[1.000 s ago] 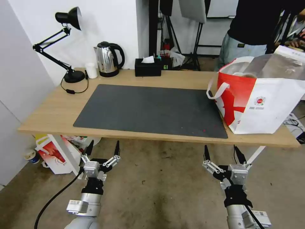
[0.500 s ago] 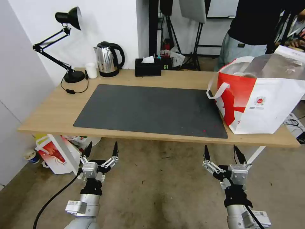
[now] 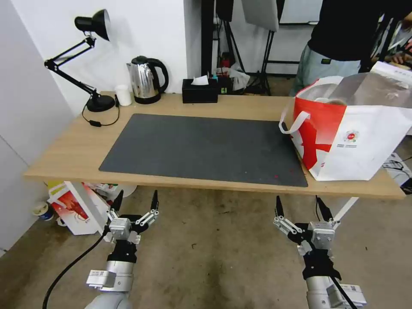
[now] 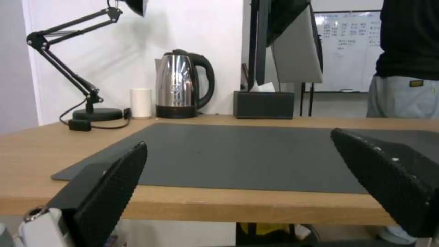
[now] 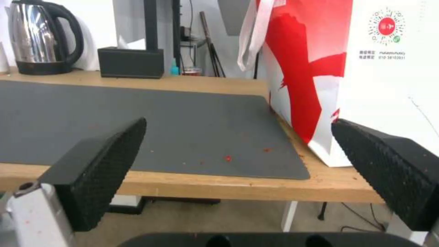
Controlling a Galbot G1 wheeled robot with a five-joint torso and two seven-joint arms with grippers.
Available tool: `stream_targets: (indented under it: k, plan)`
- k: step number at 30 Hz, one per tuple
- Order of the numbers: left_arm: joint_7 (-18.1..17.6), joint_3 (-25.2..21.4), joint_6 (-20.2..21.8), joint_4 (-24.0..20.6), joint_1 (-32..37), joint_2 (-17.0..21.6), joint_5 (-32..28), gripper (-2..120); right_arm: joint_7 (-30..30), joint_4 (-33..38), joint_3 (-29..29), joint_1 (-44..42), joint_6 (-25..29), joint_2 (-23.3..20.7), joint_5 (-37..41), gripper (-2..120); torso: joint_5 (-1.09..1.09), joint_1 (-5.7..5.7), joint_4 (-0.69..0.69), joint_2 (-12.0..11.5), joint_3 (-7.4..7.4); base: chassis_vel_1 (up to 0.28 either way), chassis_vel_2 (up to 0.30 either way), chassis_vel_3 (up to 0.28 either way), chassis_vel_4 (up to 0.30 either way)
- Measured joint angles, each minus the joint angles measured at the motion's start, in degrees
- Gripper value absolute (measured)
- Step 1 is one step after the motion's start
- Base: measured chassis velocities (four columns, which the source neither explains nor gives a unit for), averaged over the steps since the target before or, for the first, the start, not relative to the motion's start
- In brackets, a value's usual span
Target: Pick up the trash from the table and place it into the takeout bag.
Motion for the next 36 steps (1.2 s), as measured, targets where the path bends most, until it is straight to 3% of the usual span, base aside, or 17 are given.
stream_targets:
  k: [36]
  plan:
    - [0.0, 0.0, 0.0, -0.1, 0.0, 0.0, 0.0, 100, 0.0, 0.0, 0.0, 0.0, 0.0, 0.0, 0.0, 100, 0.00, 0.00, 0.00, 0.0, 0.00, 0.000, 0.000, 0.000, 0.000]
